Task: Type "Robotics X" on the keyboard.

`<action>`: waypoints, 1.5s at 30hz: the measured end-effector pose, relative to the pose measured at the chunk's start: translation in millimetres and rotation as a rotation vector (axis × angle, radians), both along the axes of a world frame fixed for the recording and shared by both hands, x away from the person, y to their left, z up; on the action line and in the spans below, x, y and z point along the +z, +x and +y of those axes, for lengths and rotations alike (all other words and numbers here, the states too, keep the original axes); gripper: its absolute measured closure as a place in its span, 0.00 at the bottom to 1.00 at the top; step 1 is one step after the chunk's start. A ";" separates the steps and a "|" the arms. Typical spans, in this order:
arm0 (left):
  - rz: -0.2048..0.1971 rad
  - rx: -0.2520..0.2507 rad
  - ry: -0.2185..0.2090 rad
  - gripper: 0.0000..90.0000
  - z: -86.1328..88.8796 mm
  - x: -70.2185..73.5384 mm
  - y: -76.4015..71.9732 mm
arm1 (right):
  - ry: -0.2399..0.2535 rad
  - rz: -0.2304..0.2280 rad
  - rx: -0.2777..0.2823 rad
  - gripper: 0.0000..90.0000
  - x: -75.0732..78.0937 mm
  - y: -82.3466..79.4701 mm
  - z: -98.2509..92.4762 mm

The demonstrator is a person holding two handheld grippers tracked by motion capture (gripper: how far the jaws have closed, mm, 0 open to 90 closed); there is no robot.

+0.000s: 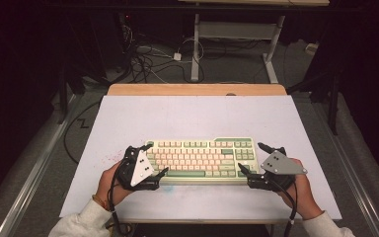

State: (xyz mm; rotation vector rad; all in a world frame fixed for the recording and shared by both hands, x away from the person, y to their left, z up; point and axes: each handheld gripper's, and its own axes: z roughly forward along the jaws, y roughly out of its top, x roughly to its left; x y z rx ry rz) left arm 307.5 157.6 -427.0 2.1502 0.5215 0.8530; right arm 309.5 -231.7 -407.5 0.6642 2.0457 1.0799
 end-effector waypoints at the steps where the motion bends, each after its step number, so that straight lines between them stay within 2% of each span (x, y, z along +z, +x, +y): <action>1: -0.002 0.001 -0.002 0.17 0.1 -0.3 -0.7 | 0.000 -0.001 -0.003 0.19 0.3 -0.6 -0.6; 14: 0.002 0.007 -0.002 0.17 10.4 -2.9 -8.3 | -0.012 -0.015 -0.027 0.19 2.0 -8.8 -12.9; 20: -0.019 0.012 -0.004 0.17 17.4 -5.3 -12.6 | -0.020 -0.019 -0.046 0.19 0.8 -12.8 -20.0; 24: -0.012 0.013 -0.004 0.17 22.4 -8.1 -13.2 | -0.026 -0.021 -0.061 0.19 -0.9 -14.9 -24.6; 29: 0.001 0.025 0.024 0.17 26.8 -13.8 -12.9 | -0.026 -0.020 -0.072 0.19 -3.1 -17.1 -30.2; 37: 0.010 0.039 0.022 0.17 36.5 -20.3 -15.8 | -0.032 -0.017 -0.097 0.19 -10.3 -18.8 -37.9; 41: 0.024 0.051 0.041 0.15 39.9 -27.3 -15.2 | -0.034 -0.015 -0.099 0.19 -14.8 -18.5 -42.4; 45: 0.043 0.057 0.034 0.16 44.0 -31.7 -15.1 | -0.028 -0.001 -0.101 0.19 -22.1 -18.7 -47.7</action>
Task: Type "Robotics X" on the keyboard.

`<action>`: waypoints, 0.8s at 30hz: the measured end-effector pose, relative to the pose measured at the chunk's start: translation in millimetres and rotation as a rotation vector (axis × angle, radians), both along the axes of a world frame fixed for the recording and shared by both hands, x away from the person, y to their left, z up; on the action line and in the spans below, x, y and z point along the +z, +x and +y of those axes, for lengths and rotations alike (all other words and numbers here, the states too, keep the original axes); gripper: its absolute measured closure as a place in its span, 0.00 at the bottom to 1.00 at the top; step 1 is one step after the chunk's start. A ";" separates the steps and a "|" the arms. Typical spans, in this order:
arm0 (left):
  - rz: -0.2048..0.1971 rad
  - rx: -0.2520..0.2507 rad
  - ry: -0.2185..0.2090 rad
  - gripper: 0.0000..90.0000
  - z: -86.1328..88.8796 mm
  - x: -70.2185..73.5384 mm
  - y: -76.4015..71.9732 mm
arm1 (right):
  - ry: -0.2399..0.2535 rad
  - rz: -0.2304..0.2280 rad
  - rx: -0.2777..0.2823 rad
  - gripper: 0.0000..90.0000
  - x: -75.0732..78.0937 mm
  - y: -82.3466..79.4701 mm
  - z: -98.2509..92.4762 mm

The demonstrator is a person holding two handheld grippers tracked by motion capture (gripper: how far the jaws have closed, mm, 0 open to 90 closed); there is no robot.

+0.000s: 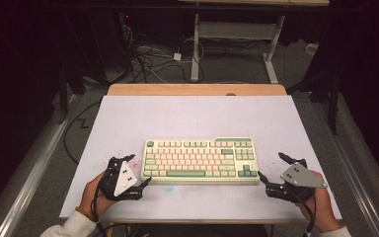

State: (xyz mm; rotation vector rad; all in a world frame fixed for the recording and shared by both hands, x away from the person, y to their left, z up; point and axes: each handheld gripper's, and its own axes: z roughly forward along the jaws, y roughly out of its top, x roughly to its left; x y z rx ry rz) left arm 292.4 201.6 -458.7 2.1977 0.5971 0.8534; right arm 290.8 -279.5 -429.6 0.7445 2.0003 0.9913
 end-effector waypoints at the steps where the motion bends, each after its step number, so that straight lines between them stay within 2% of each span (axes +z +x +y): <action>1: 0.005 -0.003 -0.003 0.16 1.5 -1.2 -0.5 | 0.000 0.008 0.000 0.19 -2.2 0.2 -1.5; 4: 0.015 0.010 0.008 0.16 5.7 -5.1 -1.1 | 0.002 0.015 -0.003 0.19 -9.0 0.2 -5.9; 9: 0.047 0.021 -0.001 0.16 14.0 -13.7 -2.3 | 0.028 0.035 -0.014 0.19 -21.2 -1.2 -16.8; 14: 0.079 0.024 0.000 0.16 16.3 -18.9 -1.3 | 0.035 0.052 -0.030 0.19 -31.7 -3.0 -23.3; 17: 0.073 0.021 -0.002 0.16 15.3 -18.1 -1.5 | 0.020 0.047 -0.025 0.19 -32.3 -4.8 -21.4; 22: 0.069 0.012 0.003 0.16 14.7 -18.3 -3.0 | 0.025 0.030 -0.023 0.19 -28.1 -9.2 -19.0; 24: 0.064 0.005 -0.007 0.16 15.3 -16.8 -4.0 | 0.029 0.025 -0.023 0.19 -26.3 -11.3 -17.5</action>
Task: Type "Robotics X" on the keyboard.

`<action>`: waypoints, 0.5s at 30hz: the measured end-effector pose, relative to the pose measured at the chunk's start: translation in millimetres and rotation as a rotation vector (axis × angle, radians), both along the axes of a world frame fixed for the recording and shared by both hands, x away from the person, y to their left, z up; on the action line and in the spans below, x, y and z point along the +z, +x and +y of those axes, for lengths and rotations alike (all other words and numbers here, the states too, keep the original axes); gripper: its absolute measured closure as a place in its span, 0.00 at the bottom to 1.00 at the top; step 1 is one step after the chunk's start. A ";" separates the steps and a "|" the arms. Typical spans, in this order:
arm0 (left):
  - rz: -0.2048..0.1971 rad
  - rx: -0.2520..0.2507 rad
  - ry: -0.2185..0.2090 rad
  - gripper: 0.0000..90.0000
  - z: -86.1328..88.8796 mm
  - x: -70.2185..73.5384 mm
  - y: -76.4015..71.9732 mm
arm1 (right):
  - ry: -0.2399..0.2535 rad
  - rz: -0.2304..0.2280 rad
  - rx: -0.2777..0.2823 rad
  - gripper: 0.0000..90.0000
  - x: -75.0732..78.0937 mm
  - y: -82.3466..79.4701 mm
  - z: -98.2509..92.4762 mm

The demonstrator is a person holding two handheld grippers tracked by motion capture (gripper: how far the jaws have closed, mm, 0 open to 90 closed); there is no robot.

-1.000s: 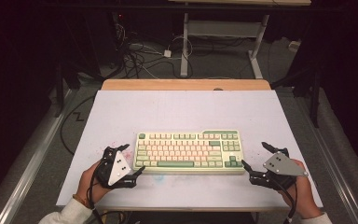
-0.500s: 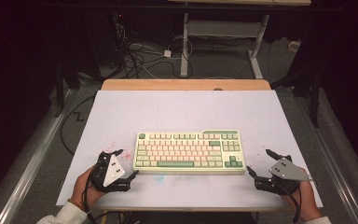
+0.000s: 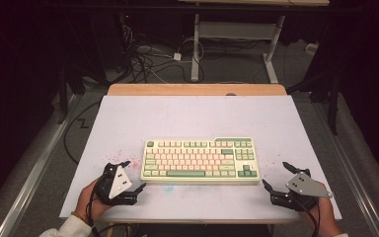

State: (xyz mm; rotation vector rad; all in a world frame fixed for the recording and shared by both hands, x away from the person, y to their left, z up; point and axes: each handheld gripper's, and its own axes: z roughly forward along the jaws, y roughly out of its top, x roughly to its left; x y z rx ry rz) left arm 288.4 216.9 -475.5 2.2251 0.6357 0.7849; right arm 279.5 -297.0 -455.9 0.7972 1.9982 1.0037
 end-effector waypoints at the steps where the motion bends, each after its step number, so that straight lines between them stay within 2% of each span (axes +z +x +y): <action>1: -0.004 -0.001 -0.006 0.16 0.2 0.4 -0.5 | -0.006 -0.004 0.001 0.19 0.7 -0.7 0.9; 15: 0.001 -0.004 0.003 0.16 -1.1 0.2 0.2 | -0.010 -0.006 0.008 0.19 1.9 -2.2 4.4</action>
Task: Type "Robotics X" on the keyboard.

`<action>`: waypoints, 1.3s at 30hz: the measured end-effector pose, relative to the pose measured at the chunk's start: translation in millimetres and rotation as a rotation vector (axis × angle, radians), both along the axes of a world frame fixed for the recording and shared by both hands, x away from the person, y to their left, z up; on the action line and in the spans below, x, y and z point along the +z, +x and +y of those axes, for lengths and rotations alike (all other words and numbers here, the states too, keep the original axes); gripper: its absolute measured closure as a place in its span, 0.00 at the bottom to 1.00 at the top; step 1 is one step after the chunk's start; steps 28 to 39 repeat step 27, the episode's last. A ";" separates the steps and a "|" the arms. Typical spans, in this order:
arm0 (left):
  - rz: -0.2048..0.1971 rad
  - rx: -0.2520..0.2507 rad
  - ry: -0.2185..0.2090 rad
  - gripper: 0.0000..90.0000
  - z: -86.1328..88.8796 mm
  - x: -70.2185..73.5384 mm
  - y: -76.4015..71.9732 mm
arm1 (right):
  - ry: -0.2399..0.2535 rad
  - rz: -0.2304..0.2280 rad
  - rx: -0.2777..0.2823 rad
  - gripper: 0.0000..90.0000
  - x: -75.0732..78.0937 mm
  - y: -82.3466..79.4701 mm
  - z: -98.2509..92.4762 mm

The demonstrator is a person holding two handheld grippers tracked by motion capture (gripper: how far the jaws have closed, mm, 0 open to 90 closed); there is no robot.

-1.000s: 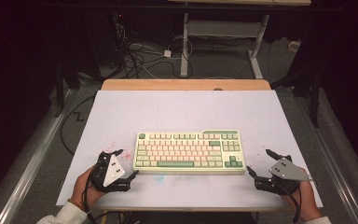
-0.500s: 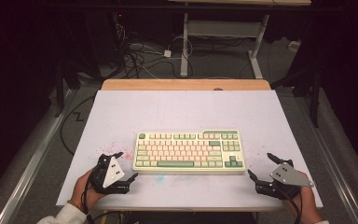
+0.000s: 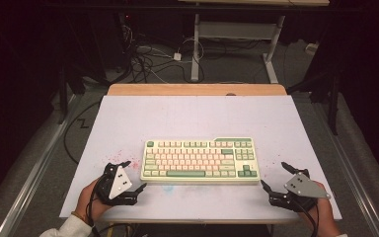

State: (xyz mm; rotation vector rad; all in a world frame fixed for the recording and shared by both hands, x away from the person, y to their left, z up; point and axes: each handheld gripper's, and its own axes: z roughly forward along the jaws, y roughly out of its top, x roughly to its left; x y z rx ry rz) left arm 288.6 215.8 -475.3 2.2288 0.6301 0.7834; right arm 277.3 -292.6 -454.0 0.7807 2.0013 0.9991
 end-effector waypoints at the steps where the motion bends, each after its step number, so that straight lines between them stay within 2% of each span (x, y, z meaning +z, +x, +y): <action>1: -0.002 0.002 -0.001 0.16 0.1 0.2 0.0 | 0.001 -0.001 0.001 0.19 0.2 -0.2 0.1; 39: 0.006 0.006 0.002 0.16 -1.9 -0.7 4.2 | -0.003 0.010 0.003 0.19 -1.4 2.7 -1.3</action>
